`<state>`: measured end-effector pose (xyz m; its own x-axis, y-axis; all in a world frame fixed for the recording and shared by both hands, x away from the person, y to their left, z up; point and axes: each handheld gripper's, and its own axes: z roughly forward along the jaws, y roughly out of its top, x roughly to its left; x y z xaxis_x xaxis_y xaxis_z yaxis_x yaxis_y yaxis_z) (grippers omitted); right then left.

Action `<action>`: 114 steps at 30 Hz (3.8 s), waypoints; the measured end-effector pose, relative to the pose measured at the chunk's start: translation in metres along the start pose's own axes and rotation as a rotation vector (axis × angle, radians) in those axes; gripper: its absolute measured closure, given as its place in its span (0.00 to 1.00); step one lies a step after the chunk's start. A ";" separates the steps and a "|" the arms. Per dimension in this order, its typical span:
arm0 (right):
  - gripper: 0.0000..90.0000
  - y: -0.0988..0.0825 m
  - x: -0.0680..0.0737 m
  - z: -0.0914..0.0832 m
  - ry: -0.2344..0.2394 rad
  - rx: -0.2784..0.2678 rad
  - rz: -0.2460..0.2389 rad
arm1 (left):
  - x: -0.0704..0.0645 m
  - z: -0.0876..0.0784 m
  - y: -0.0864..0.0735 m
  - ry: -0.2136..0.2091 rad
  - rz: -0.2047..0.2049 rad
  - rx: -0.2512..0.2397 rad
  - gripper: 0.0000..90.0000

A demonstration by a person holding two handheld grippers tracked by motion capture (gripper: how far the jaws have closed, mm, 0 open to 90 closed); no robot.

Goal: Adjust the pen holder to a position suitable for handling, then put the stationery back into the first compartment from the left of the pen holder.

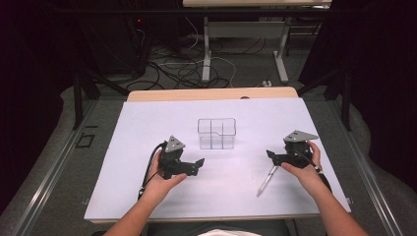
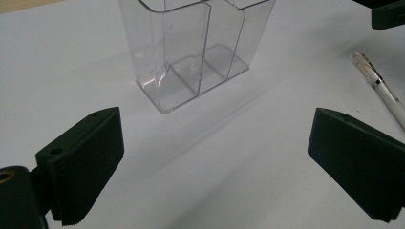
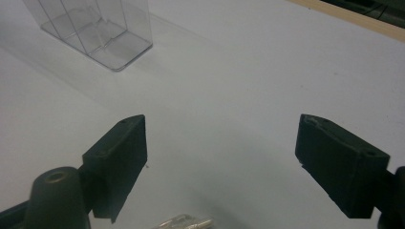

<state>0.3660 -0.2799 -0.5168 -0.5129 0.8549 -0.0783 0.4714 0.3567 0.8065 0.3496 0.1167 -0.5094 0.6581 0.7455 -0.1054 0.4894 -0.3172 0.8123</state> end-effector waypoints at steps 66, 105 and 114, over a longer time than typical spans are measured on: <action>0.65 0.036 0.056 -0.010 0.402 0.294 -1.399 | 0.045 -0.022 -0.001 0.081 -0.147 -0.054 0.10; 0.78 -0.001 0.083 -0.002 0.642 0.413 -1.606 | 0.048 -0.025 -0.001 0.088 -0.144 -0.067 0.10; 0.86 -0.003 0.084 0.001 0.668 0.430 -1.628 | 0.048 -0.025 -0.001 0.086 -0.143 -0.062 0.10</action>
<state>0.3224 -0.2088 -0.5267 -0.7203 -0.6514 -0.2385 -0.6654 0.7459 -0.0278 0.3661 0.1677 -0.5008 0.5317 0.8287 -0.1751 0.5365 -0.1695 0.8267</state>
